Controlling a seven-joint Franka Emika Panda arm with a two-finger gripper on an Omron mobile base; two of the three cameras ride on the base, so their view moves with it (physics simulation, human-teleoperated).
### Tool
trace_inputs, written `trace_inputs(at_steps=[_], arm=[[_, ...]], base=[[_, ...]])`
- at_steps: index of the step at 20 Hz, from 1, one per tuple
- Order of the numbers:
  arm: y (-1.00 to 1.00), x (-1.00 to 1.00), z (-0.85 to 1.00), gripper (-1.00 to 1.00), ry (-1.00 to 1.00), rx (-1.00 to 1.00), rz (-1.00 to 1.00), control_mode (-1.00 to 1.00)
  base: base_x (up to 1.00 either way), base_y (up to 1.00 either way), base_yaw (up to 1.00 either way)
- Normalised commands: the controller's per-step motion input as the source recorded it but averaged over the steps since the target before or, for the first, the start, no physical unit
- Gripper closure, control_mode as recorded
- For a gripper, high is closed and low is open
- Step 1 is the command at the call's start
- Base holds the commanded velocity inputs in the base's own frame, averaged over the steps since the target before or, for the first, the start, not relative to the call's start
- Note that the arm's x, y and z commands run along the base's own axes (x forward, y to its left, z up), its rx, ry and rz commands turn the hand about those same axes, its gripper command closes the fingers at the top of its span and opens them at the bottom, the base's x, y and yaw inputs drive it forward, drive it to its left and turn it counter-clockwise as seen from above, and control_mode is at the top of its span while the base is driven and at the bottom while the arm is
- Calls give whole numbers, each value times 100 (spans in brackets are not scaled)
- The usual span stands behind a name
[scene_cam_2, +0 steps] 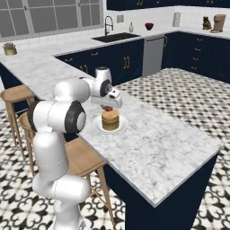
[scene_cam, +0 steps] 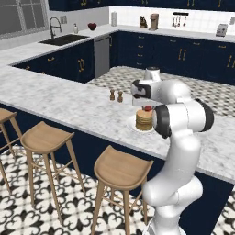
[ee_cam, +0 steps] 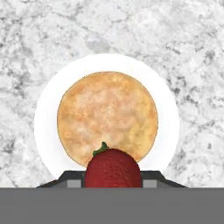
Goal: Take the strawberry from the fridge and place it on top of the pancake, located on the dining counter.
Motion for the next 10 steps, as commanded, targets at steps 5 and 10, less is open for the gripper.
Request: trace_inputs(at_steps=[5,10], arm=[[-18,89,-23,100,0,4,10,-100],[14,16,-29,100,3,0,2,-100]], base=[[0,0,0],[0,0,0]])
